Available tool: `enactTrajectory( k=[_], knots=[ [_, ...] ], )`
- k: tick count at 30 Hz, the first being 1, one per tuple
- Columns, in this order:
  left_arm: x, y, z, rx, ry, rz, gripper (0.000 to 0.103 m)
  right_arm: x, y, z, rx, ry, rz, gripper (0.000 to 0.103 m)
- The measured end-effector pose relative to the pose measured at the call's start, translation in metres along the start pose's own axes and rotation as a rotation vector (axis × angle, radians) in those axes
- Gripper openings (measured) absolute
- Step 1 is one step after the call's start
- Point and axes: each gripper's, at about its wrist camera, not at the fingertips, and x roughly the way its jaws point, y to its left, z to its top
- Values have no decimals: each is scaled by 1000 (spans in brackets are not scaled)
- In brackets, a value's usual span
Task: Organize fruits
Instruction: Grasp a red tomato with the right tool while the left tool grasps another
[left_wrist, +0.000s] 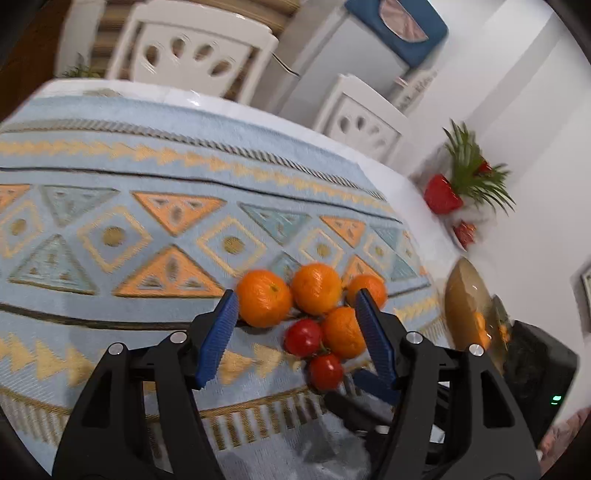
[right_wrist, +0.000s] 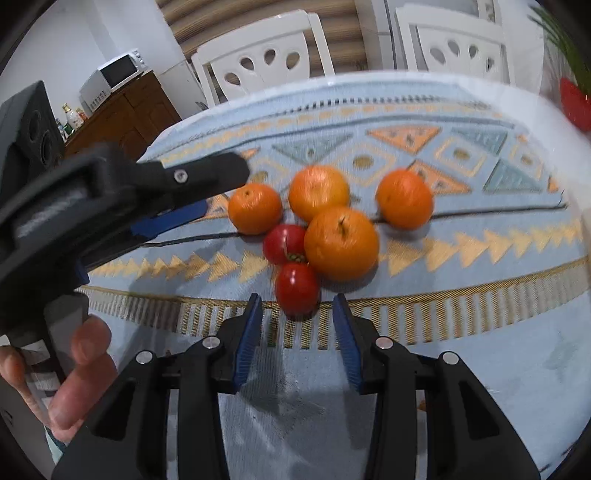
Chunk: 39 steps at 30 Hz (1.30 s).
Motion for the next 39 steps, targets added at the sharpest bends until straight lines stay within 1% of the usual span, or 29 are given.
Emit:
enactTrajectory(
  k=[1,2,4,7,9,10,11,12,13,14,15,16,17,18,20,22,25,26,28,30,32,33,34,36,39],
  knots=[
    [2,4,-1,-7,21,-60,75,5,-2,1,23,11,29,40],
    [5,6,-2,-30,31,-92,76,7,-2,1,34,15,37,40],
    [9,13,-3,-70,39,-102,76,9,0,3,22,-11,10,38],
    [12,15,-6,-68,61,-129,75,12,6,3,-9,-28,-33,35],
    [15,10,-7,-49,65,-122,75,12,8,2,-25,-39,-62,27],
    [17,7,-7,-33,68,-107,71,12,8,0,-30,-41,-63,27],
    [19,1,-9,-7,70,-84,65,10,7,0,-30,-40,-58,27],
    [20,0,-10,6,74,-74,61,8,6,-2,-32,-40,-54,26],
    [23,-4,-13,27,83,-58,50,3,3,-6,-38,-42,-57,26],
    [26,-8,-15,47,94,-41,36,-1,0,-10,-40,-43,-61,26],
    [27,-10,-18,68,102,-22,32,-7,-5,-14,-35,-44,-59,26],
    [28,-15,-20,104,91,25,32,-12,-9,-17,-29,-48,-54,26],
    [27,-17,-22,126,84,52,30,-16,-13,-20,-24,-56,-54,26],
    [28,-21,-24,155,79,96,28,-20,-17,-21,-24,-66,-63,26],
    [28,-24,-27,181,70,123,28,-27,-22,-24,-37,-98,-73,26],
    [28,-26,-28,199,63,149,28,-28,-27,-25,-37,-106,-55,26],
    [30,-36,-33,264,53,219,28,-23,-29,-22,-32,-98,-41,26],
    [31,-41,-36,300,51,253,28,-23,-29,-22,-33,-97,-38,27],
    [33,-45,-38,326,54,271,28,-23,-29,-22,-29,-102,-27,27],
    [34,-43,-36,327,60,273,30,-23,-31,-22,-25,-103,-23,27],
    [38,-42,-37,340,78,288,31,-22,-31,-22,-23,-99,-20,27],
    [44,-41,-39,350,104,306,31,-21,-31,-22,-24,-94,-19,28],
    [49,-39,-40,342,112,314,30,-20,-31,-23,-24,-92,-26,28],
    [48,-40,-39,346,101,317,31,-21,-32,-22,-16,-95,-9,28],
    [47,-39,-41,349,92,329,27,-23,-33,-22,-11,-109,-6,28]
  ],
)
